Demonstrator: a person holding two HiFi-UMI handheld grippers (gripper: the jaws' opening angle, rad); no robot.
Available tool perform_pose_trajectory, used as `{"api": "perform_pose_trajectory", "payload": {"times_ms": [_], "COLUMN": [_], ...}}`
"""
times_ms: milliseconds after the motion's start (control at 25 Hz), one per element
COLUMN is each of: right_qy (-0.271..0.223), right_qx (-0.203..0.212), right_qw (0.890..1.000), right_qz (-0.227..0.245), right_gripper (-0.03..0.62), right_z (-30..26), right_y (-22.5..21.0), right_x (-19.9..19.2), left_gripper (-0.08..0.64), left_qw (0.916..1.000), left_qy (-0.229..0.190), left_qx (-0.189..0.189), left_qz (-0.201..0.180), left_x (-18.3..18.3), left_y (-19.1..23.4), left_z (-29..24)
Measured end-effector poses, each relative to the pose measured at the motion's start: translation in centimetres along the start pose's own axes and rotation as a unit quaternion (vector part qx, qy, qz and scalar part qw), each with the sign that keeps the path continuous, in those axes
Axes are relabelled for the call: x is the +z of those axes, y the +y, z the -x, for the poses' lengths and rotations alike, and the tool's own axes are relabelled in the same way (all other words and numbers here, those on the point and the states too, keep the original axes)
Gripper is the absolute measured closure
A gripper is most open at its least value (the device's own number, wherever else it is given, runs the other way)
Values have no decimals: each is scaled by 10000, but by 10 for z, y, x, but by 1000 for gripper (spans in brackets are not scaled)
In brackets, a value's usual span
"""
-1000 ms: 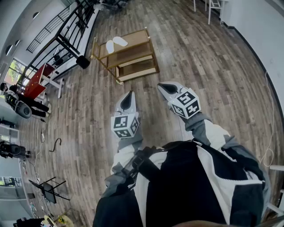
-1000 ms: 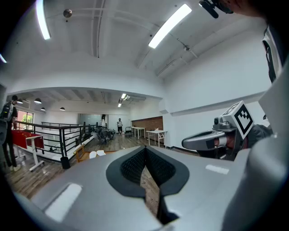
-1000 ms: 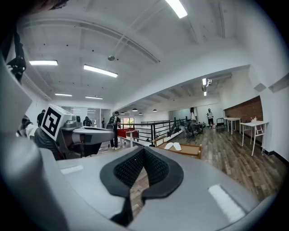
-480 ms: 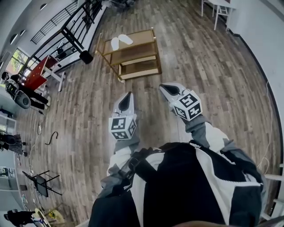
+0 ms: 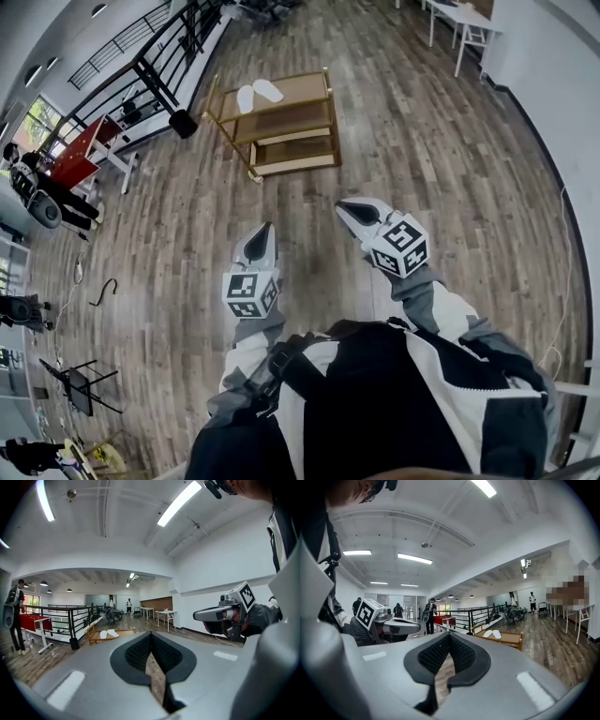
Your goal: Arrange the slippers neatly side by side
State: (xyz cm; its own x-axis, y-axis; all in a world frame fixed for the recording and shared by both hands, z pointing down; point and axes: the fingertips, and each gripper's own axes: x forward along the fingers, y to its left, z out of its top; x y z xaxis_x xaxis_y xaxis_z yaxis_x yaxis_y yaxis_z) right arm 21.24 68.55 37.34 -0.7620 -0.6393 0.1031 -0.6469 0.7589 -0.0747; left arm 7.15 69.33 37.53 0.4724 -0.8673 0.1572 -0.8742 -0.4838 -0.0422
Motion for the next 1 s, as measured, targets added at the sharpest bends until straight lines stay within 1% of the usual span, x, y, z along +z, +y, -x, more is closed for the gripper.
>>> {"api": "perform_pose_trajectory", "payload": {"times_ms": [160,280,400,520,680,880,1000], "right_qy": [84,120,221,343,456,519,579], "right_qx": [92,28,-86,-248,-445,-879,-1166], "right_qw": [9999,9999,9997,9991,9980,9948,9915], "right_qz": [-7,-95,-69,-25,10,7,59], "right_gripper": [586,588,588,587,588,588,588], "right_z": [-13,-27,-49,-78,-122,-169,-193], "right_y": [4,-1,-6,-14,-23,-40,-49], "right_x": [-7,-12,-18,-20,-12,-2,-1], "left_gripper": [555,555,555,555,555,555,555], "left_qw": [10000,9999,9997,9994,9985,9941,9922], "left_qy": [87,126,159,166,62,-58,-105], "left_qx": [41,-44,-181,-307,-492,-1084,-1237], "left_qz": [-6,-39,-65,46,225,-36,-68], "left_x": [-7,-13,-26,-35,-34,-22,-21], "left_y": [12,21,38,68,123,169,204], "left_z": [3,-1,-11,-25,-46,-72,-83]}}
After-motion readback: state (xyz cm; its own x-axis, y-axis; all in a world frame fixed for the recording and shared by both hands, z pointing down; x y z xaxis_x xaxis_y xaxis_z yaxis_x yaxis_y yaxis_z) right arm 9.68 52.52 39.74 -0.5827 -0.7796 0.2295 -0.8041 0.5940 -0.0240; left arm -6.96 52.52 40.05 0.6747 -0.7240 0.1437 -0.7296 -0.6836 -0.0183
